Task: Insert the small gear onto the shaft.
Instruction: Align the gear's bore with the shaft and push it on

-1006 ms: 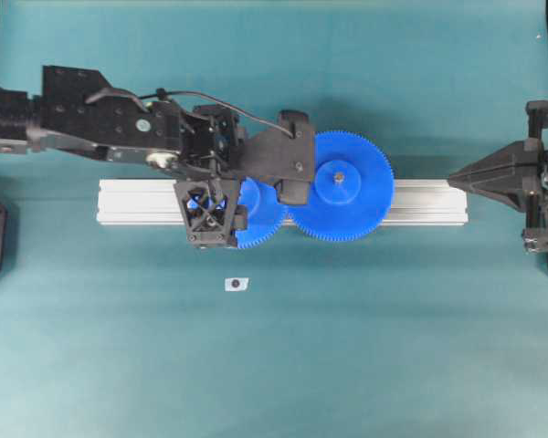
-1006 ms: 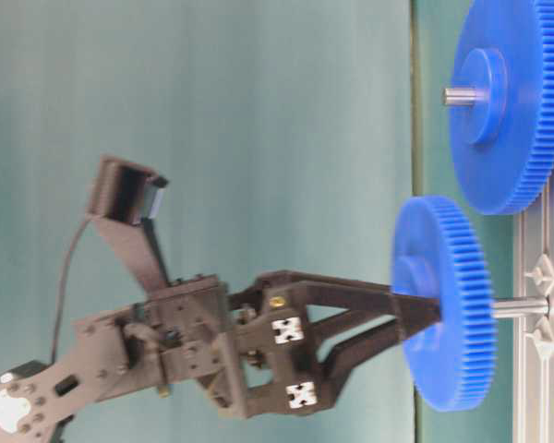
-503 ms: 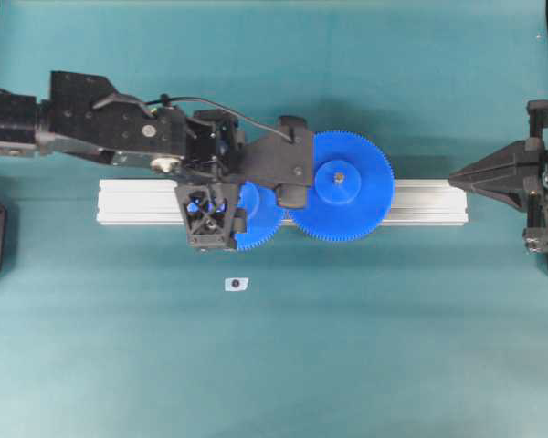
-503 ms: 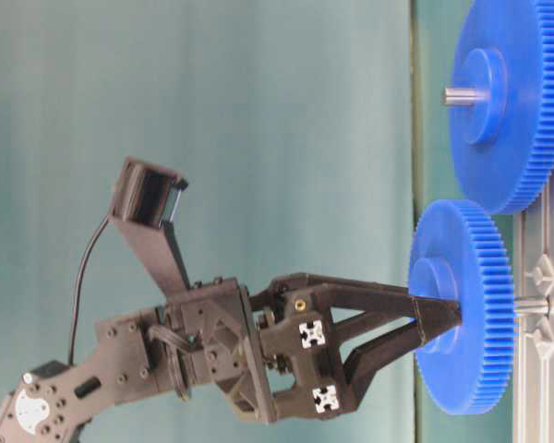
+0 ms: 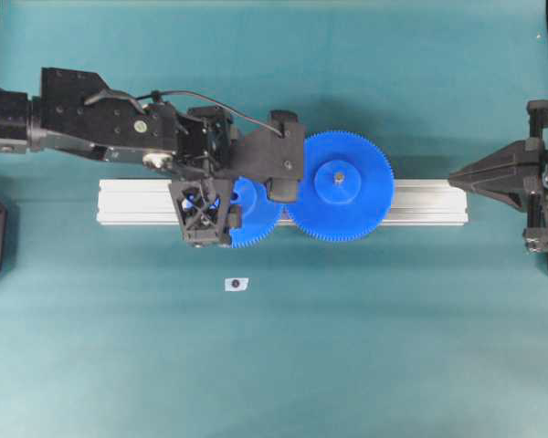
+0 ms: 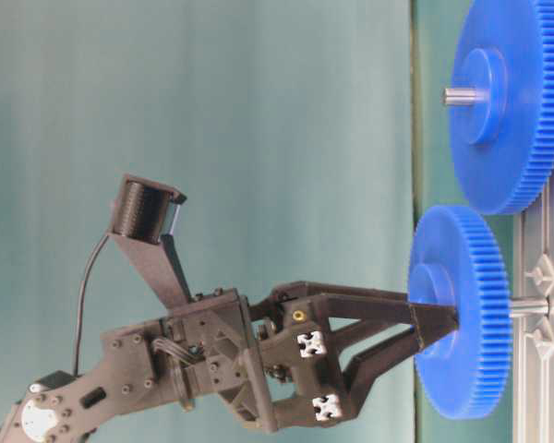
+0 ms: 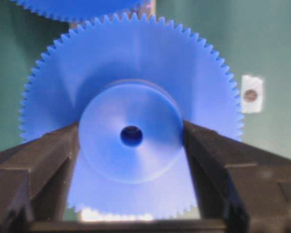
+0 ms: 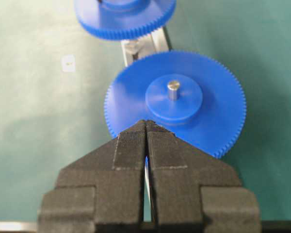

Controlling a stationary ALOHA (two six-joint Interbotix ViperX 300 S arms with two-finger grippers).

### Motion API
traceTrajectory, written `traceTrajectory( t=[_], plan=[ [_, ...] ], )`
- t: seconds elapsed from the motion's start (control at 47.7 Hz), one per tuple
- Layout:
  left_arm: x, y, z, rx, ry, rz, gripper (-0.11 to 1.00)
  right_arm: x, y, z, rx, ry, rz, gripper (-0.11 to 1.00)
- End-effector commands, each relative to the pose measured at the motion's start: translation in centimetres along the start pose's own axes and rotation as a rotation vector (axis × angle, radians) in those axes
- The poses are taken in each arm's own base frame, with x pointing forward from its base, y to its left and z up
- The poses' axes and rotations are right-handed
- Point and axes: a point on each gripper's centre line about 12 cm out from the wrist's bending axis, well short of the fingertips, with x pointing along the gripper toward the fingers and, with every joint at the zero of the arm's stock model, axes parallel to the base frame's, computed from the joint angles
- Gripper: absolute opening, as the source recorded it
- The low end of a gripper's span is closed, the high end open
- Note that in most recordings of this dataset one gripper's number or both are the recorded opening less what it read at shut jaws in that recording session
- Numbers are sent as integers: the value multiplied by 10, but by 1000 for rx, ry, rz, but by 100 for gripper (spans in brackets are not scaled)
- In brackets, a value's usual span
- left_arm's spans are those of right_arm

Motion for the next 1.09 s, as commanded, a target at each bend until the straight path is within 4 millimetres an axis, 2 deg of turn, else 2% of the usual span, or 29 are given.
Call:
traceTrajectory(
  t=[0.0,0.21,0.524,1.069],
  plan=[
    [-5,4,0,-3,-7,7,69,0,0,4,12,-9,-2,0],
    [-6,4,1,-4,-11,8,69,0,0,4,11,-9,0,0],
    [-18,5,11,0,-53,13,69,0,0,3,12,-8,-2,0],
    [-16,3,12,3,-47,10,70,0,0,3,12,-6,-2,1]
  ],
)
